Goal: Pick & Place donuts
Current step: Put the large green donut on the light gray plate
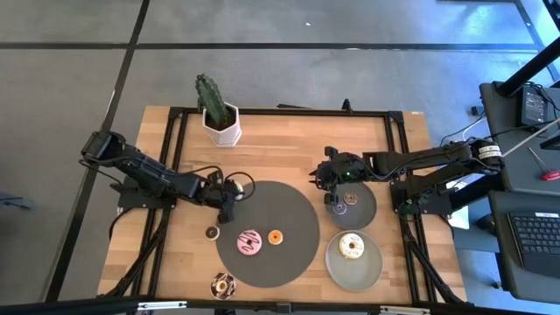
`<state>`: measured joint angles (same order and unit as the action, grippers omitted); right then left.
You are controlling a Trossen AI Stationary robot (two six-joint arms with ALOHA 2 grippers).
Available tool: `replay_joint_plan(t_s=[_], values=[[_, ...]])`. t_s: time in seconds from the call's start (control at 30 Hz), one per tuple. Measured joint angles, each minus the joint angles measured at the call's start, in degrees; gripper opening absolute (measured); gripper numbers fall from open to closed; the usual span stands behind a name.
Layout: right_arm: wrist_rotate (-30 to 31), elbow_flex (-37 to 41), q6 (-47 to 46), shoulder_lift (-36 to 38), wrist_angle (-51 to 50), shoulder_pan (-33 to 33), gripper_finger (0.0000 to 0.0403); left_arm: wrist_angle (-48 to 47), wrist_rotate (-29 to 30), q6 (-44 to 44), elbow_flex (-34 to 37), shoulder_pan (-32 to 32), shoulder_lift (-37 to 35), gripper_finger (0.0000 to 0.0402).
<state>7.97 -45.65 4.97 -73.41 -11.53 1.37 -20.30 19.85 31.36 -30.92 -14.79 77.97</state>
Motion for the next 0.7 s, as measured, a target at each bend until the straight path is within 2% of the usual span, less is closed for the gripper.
replay_joint_plan(t_s=[0.2, 0.37, 0.53, 0.7], values=[[0.02, 0.00, 0.01, 0.00, 0.00, 0.00, 0.0108, -1.99, -1.00, -5.14, -1.94, 0.00, 0.09, 0.0014], [0.04, 0.00, 0.18, 0.00, 0.15, -0.01, 0.0108, -4.18, -1.26, -11.73, -9.43, 0.00, 0.09, 0.0012], [-0.44, 0.02, 1.57, -0.02, 2.94, -0.02, 0.0108, 0.57, -3.78, -19.35, -16.59, 0.00, 0.87, 0.0007], [-12.19, 0.04, 10.45, -0.02, 7.80, 0.00, 0.0108, 4.13, -10.97, -27.41, -20.85, 0.53, 4.91, 0.0007]])
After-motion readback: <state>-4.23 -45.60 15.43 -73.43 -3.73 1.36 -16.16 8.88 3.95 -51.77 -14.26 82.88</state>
